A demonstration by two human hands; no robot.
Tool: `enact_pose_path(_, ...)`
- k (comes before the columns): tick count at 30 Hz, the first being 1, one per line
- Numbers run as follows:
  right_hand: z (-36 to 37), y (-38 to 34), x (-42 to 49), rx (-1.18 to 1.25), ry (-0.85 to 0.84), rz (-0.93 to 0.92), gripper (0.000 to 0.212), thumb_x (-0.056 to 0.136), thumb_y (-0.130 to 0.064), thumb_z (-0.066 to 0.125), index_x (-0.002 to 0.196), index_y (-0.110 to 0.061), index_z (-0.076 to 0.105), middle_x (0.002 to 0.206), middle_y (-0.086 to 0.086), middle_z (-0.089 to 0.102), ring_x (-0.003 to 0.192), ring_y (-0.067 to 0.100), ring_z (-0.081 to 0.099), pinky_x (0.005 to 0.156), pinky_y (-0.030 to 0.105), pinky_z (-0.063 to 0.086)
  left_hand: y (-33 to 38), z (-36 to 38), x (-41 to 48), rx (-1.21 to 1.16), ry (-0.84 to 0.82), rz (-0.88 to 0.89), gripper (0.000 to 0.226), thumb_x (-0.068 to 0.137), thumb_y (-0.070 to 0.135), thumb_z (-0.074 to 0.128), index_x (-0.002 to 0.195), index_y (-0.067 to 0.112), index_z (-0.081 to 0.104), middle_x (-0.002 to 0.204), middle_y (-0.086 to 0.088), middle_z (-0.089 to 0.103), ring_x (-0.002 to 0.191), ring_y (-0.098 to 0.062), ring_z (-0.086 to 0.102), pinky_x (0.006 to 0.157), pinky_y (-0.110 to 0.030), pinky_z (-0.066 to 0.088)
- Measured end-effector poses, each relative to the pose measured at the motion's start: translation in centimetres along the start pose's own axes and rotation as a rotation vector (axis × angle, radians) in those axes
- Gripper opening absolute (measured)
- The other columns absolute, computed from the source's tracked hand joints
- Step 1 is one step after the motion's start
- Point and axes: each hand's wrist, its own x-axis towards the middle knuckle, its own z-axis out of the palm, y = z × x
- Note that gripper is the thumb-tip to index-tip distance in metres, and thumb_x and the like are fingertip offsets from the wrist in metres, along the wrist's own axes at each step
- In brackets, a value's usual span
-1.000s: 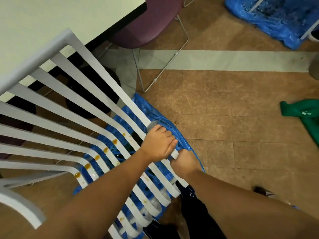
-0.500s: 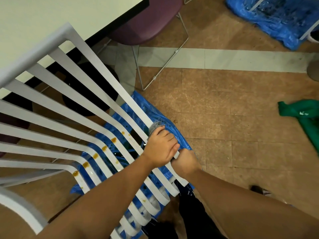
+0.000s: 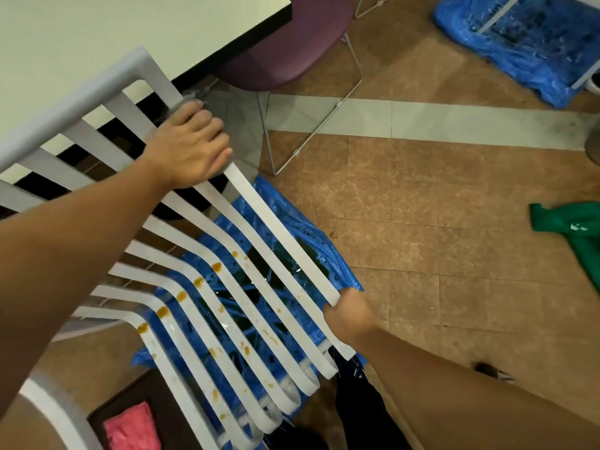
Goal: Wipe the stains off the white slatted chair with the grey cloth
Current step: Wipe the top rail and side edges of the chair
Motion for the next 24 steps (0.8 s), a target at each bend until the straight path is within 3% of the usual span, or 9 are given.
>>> enact_pose_path(2, 0.0, 0.0, 0.0, -0.01, 0.005, -0.001, 0.018, 0.083, -0.03, 0.056, 0.084, -0.014, 0.064, 0.076, 0.004, 0.068, 0.067, 0.023, 0.069, 0.061, 0.04, 0.062, -0.7, -0.1, -0.3, 0.06, 0.046, -0.04, 0.035, 0.106, 0.031, 0.043, 0.095, 0.006, 0.065, 0.096, -0.017, 0.064, 0.098, -0.035, 0.057, 0.114, -0.046, 0.034)
enact_pose_path(6, -0.2, -0.3, 0.0, -0.011, -0.008, 0.022, 0.014, 0.086, -0.027, 0.058, 0.085, -0.015, 0.065, 0.075, 0.003, 0.067, 0.067, 0.021, 0.069, 0.06, 0.036, 0.061, 3.0, -0.7, 0.3, -0.056, -0.053, -0.281, 0.047, 0.108, 0.034, 0.032, 0.096, 0.005, 0.067, 0.097, -0.016, 0.066, 0.105, -0.036, 0.056, 0.121, -0.042, 0.018)
enact_pose_path(11, -0.4, -0.3, -0.1, 0.005, -0.009, 0.013, 0.011, 0.087, -0.025, 0.058, 0.083, -0.015, 0.062, 0.077, 0.002, 0.066, 0.067, 0.02, 0.067, 0.054, 0.03, 0.055, 12.2, -0.6, 1.1, -0.383, -0.198, -0.462, 0.052, 0.107, 0.034, 0.03, 0.087, 0.01, 0.073, 0.086, -0.008, 0.068, 0.091, -0.028, 0.057, 0.115, -0.045, 0.028)
enact_pose_path(19, -0.3, -0.3, -0.3, 0.028, 0.024, 0.008, 0.013, 0.086, -0.024, 0.058, 0.078, -0.013, 0.061, 0.072, 0.004, 0.065, 0.061, 0.021, 0.062, 0.051, 0.029, 0.047, 25.4, -5.9, 0.0, -0.779, -0.165, -0.475, 0.055, 0.103, 0.033, 0.032, 0.065, 0.017, 0.068, 0.065, 0.003, 0.063, 0.075, -0.018, 0.054, 0.105, -0.044, 0.038)
enact_pose_path(24, -0.4, -0.6, -0.4, -0.049, -0.08, -0.09, 0.025, 0.099, -0.005, 0.04, 0.105, -0.006, 0.064, 0.107, 0.013, 0.068, 0.092, 0.028, 0.065, 0.07, 0.034, 0.05, 29.4, -7.9, -1.0, -0.858, -0.131, -0.33, 0.044, 0.103, 0.031, 0.04, 0.076, 0.021, 0.072, 0.078, 0.006, 0.068, 0.084, -0.016, 0.055, 0.109, -0.038, 0.034)
